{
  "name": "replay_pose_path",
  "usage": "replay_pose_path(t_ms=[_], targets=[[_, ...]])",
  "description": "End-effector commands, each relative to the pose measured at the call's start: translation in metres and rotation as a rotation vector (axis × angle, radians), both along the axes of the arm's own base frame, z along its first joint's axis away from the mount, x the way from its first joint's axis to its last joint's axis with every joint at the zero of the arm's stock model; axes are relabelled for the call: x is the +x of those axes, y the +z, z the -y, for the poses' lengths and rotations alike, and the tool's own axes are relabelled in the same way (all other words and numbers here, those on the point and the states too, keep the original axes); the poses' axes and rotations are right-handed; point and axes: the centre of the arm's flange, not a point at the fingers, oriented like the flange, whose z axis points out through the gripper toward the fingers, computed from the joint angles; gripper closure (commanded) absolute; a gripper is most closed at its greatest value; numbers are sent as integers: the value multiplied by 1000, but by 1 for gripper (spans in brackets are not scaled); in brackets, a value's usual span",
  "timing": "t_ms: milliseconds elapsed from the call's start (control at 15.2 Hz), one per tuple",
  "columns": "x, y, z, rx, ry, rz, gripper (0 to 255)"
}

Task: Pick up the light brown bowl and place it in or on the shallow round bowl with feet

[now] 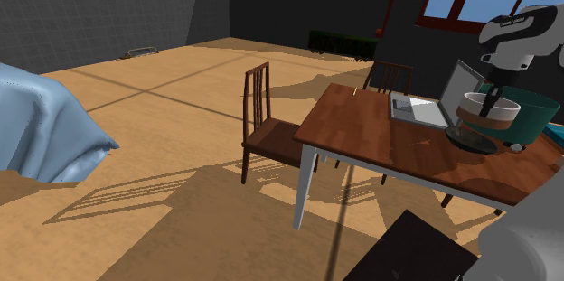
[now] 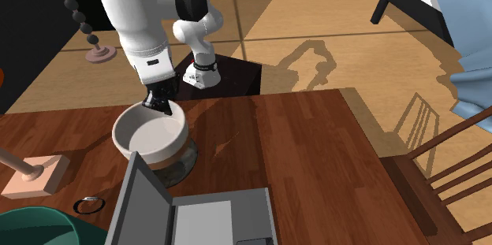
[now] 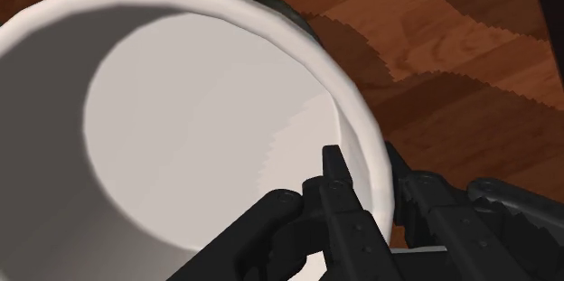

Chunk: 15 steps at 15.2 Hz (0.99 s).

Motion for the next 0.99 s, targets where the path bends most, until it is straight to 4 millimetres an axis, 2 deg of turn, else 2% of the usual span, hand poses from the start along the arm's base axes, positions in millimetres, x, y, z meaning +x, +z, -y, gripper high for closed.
replay_pose_path(t_ms=[0,924], targets=[[-4,-8,3,-1,1,0,255],[-4,-85,3,-1,1,0,255]])
